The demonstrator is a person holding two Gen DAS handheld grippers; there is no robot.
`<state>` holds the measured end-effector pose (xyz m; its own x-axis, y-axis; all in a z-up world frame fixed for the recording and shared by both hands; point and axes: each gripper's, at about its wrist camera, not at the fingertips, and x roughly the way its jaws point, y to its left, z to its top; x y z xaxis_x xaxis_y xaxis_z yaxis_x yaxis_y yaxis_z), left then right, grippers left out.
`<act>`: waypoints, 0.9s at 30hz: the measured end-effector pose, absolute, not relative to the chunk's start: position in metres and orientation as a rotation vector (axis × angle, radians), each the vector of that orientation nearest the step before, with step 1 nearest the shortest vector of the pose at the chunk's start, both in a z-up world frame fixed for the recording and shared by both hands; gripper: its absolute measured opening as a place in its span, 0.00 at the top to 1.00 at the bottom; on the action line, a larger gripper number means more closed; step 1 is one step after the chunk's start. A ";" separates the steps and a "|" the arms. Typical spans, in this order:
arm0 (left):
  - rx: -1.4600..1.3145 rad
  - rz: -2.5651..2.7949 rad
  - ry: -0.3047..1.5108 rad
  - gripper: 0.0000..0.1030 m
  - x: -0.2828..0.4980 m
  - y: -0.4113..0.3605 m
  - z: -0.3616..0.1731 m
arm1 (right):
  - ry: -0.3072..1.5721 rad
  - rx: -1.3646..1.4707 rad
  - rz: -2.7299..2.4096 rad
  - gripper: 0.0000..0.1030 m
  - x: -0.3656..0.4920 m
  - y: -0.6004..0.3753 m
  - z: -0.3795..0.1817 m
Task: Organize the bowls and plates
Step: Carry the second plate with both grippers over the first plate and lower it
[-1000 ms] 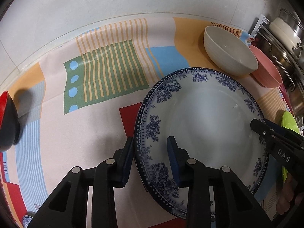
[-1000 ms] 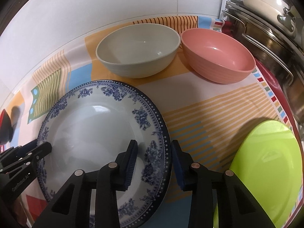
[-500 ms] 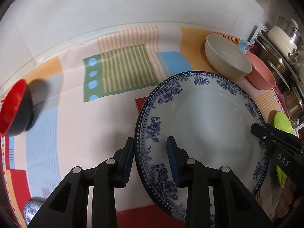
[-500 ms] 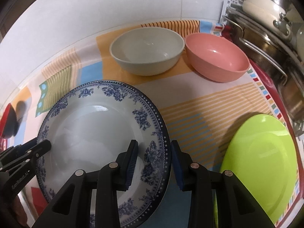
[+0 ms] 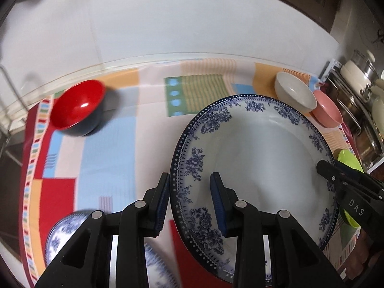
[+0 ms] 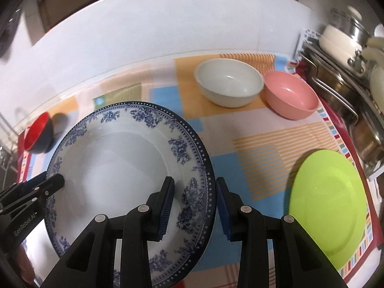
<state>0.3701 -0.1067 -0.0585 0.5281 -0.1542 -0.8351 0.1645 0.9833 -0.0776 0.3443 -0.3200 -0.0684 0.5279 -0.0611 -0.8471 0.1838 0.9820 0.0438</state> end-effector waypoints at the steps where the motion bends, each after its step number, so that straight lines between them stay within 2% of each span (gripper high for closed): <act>1: 0.008 -0.184 0.992 0.67 0.366 -0.102 -0.057 | 1.002 0.128 -0.140 0.65 0.343 -0.315 -0.066; 27: -0.040 -0.020 1.010 0.67 0.273 0.032 -0.060 | 1.038 0.039 0.038 0.65 0.286 -0.179 -0.060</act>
<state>0.2732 0.0319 -0.0598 0.5321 -0.0348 -0.8459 -0.0019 0.9991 -0.0423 0.2860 -0.1794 -0.0600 0.5076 0.0502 -0.8601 -0.0134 0.9986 0.0504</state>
